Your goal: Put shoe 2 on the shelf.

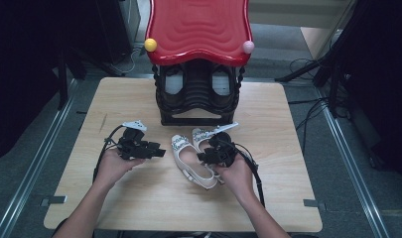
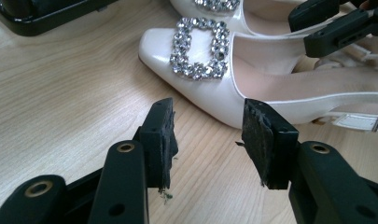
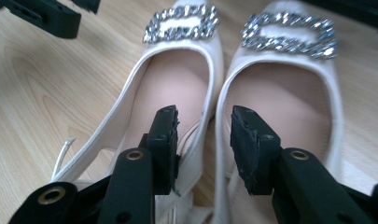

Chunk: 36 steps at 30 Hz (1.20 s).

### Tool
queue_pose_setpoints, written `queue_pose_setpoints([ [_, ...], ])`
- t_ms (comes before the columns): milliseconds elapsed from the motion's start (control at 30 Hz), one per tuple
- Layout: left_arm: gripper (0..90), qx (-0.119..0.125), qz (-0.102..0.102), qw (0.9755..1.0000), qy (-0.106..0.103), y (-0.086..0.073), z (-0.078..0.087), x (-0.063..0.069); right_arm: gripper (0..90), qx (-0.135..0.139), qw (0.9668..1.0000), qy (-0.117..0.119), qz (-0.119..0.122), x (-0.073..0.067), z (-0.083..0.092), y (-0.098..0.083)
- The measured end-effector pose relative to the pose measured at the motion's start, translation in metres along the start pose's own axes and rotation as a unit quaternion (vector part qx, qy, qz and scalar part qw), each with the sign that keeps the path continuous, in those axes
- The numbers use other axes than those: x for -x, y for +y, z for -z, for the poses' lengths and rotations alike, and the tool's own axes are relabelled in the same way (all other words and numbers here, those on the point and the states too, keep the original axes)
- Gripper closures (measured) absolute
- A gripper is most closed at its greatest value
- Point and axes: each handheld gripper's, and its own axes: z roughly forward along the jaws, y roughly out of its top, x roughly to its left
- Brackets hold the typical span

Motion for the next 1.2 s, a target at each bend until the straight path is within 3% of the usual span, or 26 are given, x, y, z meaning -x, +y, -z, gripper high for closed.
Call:
queue_pose_setpoints([
  [67,54.3,0.000,-0.001,1.0000,0.000,0.000,0.000,0.000,60.9,-0.021,0.9998,-0.003,0.004,-0.003,-0.010,0.001],
  [300,54.3,0.002,0.002,1.0000,0.002,-0.001,0.002,-0.002,67.8,-0.044,0.9988,-0.019,-0.003,0.000,-0.015,0.001],
  [467,54.3,0.004,0.003,1.0000,0.004,-0.001,0.003,-0.003,71.3,-0.050,0.9987,-0.012,-0.010,0.003,-0.019,0.002],
  [733,54.6,0.004,0.003,1.0000,0.008,-0.001,0.004,-0.004,82.8,-0.063,0.9979,-0.018,0.002,0.001,-0.017,0.007],
  [833,54.2,0.005,0.004,0.9999,0.009,-0.002,0.004,-0.004,84.1,-0.065,0.9976,-0.024,0.006,-0.001,-0.017,0.009],
  [967,50.2,0.007,0.008,0.9998,0.015,-0.002,0.005,-0.006,84.8,-0.066,0.9977,-0.016,-0.004,0.002,-0.016,0.009],
  [1200,44.5,0.009,0.016,0.9996,0.022,-0.003,0.007,-0.010,85.2,-0.072,0.9974,-0.003,0.005,0.007,-0.012,0.012],
])
